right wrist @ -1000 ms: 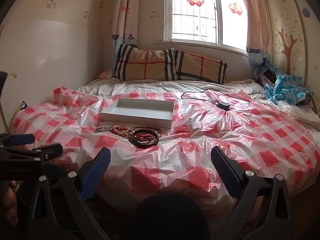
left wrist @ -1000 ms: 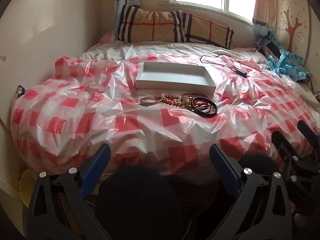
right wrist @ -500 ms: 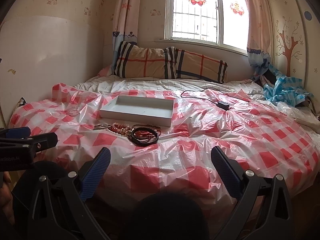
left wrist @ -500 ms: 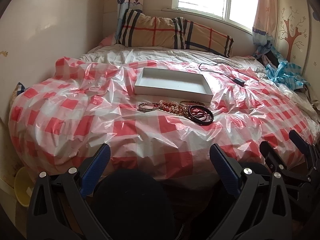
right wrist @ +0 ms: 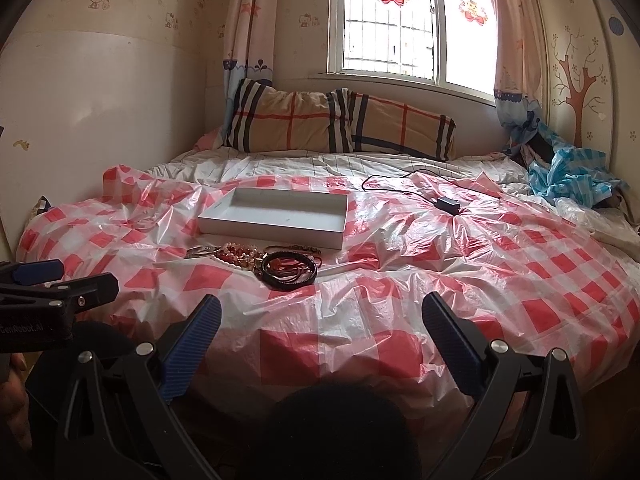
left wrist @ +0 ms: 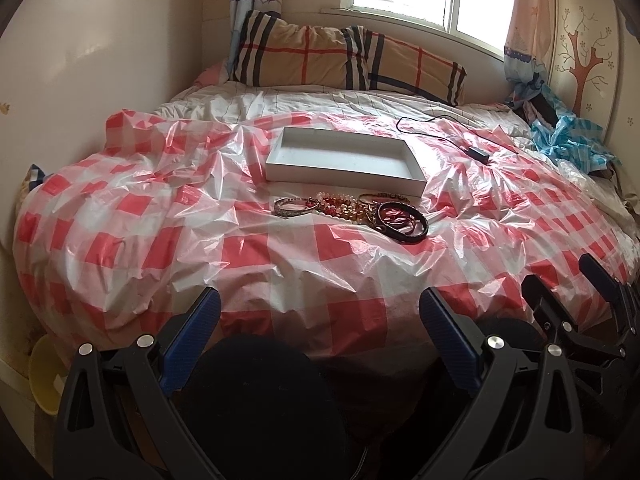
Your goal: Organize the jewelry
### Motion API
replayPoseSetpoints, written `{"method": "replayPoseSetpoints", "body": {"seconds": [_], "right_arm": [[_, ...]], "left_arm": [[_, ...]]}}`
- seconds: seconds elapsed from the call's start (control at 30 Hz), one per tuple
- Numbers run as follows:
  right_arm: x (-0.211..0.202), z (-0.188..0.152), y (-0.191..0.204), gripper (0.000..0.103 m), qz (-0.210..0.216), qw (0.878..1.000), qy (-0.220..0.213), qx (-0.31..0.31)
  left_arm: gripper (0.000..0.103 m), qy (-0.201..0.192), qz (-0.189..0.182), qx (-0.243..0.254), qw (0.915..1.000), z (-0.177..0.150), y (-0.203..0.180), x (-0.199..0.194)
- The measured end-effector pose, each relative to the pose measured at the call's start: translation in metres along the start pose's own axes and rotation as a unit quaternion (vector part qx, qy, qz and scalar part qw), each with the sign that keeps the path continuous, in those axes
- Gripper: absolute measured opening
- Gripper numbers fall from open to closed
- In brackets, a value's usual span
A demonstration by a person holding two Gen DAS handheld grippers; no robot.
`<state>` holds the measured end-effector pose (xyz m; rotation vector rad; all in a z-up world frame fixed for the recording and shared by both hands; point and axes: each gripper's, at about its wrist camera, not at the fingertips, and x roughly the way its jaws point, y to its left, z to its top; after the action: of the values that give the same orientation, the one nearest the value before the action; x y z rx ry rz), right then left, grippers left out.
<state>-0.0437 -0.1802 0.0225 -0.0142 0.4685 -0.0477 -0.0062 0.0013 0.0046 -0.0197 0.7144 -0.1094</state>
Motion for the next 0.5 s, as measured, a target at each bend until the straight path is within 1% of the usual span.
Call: {"method": "replayPoseSetpoints", "body": {"seconds": [0.5], "right_arm": [[-0.0007,0.0008,-0.0001,0.096,0.000,1.000,0.000,0.000]], "left_arm": [[0.095,0.000,-0.001,-0.001,1.0000,0.0002,-0.0007,0.0000]]}}
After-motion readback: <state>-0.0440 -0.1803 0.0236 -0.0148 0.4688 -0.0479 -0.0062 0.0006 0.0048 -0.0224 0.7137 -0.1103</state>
